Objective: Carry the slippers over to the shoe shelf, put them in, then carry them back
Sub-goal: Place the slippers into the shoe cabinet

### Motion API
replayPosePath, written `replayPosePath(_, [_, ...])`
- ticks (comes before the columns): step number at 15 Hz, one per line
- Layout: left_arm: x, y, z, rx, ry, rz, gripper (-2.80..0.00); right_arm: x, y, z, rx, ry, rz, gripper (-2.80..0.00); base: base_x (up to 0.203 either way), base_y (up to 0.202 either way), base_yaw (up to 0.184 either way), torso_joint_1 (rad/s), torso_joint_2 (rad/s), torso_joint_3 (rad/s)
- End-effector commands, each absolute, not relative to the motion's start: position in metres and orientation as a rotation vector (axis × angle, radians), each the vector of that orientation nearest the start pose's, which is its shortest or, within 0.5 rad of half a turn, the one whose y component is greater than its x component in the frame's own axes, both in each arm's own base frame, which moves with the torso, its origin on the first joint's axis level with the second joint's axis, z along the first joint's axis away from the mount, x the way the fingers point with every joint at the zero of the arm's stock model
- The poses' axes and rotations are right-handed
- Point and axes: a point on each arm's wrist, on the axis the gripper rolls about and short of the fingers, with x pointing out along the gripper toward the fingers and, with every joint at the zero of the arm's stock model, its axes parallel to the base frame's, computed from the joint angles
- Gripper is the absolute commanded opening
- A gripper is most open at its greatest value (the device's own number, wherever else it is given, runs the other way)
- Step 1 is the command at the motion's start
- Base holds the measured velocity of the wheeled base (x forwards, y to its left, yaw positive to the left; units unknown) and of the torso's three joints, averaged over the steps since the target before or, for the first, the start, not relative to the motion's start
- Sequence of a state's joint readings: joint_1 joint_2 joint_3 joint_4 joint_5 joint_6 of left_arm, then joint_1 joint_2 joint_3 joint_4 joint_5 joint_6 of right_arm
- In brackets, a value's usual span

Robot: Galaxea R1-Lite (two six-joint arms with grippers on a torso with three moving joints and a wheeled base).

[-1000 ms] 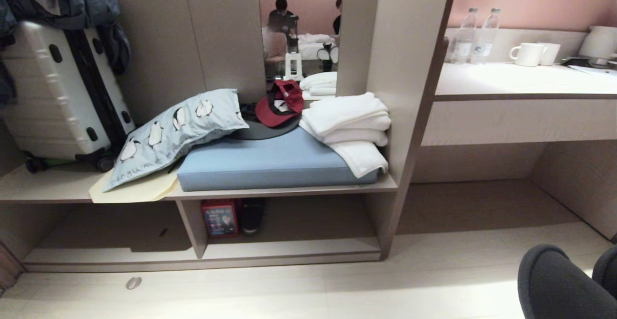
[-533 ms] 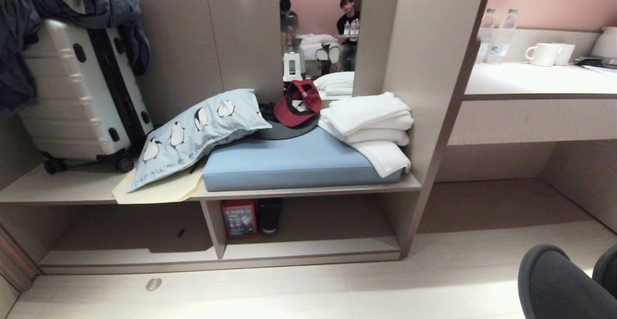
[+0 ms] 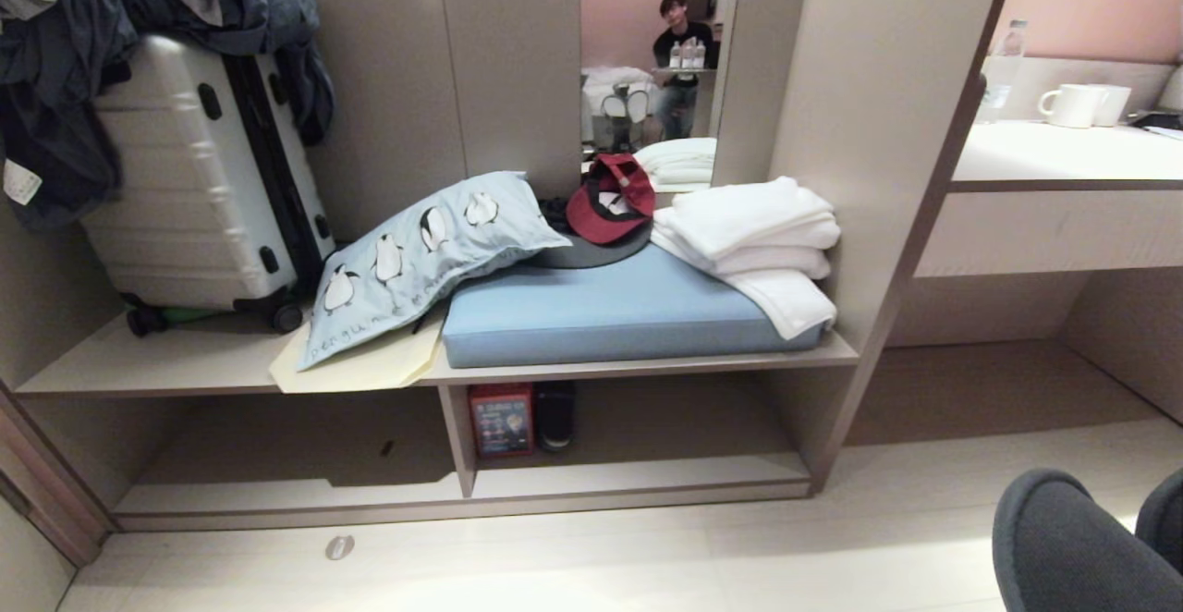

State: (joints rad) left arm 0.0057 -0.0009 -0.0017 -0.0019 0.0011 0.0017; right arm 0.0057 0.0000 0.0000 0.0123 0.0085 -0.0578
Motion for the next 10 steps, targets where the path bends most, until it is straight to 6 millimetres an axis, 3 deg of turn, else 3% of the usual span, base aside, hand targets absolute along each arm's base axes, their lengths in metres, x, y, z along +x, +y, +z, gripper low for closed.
replayPosePath(1, [-0.0228, -0.0001, 0.0758, 0.002, -0.003, 0.008, -2.8, -0.0228, 0.0001, 0.0742, -0.058, 0.012, 0.016, -2.8, 0.0, 0.195, -0.002, 0.005, 0.0, -0.004])
replayPosePath(4, [-0.0229, -0.0001, 0.0762, 0.002, -0.005, 0.008, -2.8, -0.0228, 0.0001, 0.0742, -0.058, 0.012, 0.016, -2.8, 0.0, 0.146, -0.002, 0.002, 0.0, 0.004])
replayPosePath(10, [-0.0228, -0.0001, 0.0758, 0.002, -0.003, 0.008, -2.8, -0.0228, 0.0001, 0.0742, -0.058, 0.013, 0.016, -2.8, 0.0, 0.0, 0.0, 0.0, 0.0, 0.0])
